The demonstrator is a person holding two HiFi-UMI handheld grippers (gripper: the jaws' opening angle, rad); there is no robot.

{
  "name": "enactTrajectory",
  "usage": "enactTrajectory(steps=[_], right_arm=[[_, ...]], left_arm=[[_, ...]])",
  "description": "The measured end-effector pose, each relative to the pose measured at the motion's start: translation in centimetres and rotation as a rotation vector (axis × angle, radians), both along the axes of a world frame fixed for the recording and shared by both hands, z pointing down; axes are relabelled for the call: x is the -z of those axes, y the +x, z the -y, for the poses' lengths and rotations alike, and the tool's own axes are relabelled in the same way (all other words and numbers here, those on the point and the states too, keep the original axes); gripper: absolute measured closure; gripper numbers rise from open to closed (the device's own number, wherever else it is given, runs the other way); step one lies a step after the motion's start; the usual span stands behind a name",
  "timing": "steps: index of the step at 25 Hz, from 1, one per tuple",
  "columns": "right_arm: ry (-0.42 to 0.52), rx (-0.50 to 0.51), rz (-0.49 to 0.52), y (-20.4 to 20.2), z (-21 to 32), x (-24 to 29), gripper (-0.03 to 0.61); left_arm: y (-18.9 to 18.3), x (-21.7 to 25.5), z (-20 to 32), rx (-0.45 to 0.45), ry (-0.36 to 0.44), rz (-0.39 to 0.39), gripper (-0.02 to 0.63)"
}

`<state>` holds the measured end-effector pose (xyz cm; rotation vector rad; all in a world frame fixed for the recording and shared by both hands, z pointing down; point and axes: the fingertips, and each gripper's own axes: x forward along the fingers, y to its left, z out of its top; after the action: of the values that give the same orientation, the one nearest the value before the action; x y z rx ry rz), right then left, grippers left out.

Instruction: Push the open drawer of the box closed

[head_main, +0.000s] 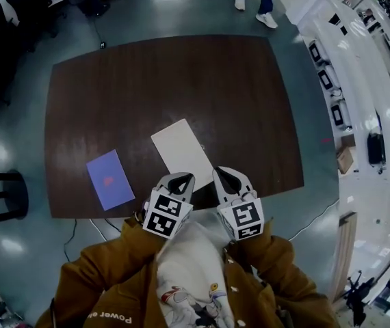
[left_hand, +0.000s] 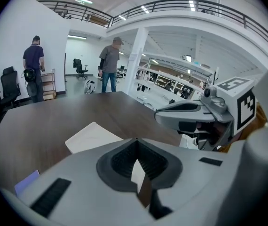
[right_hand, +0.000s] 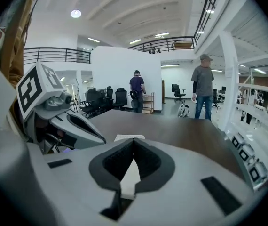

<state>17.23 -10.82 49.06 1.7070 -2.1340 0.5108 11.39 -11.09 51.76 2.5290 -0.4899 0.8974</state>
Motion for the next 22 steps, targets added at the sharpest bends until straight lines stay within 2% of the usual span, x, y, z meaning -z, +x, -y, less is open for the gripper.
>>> enactTrajectory(steps=[7, 22], right_arm=[[-0.057, -0.060, -0.001, -1.0, -1.9, -1.4, 0.574], [-0.069, -0.137, 0.034, -0.3, -2.2, -1.4, 0.574]], left_arm=[[-0.3, -0.2, -0.2, 0.012, 0.000, -0.010, 0.607], [-0.2, 0.3, -0.7, -0.002, 0.018, -0.015, 0.607]])
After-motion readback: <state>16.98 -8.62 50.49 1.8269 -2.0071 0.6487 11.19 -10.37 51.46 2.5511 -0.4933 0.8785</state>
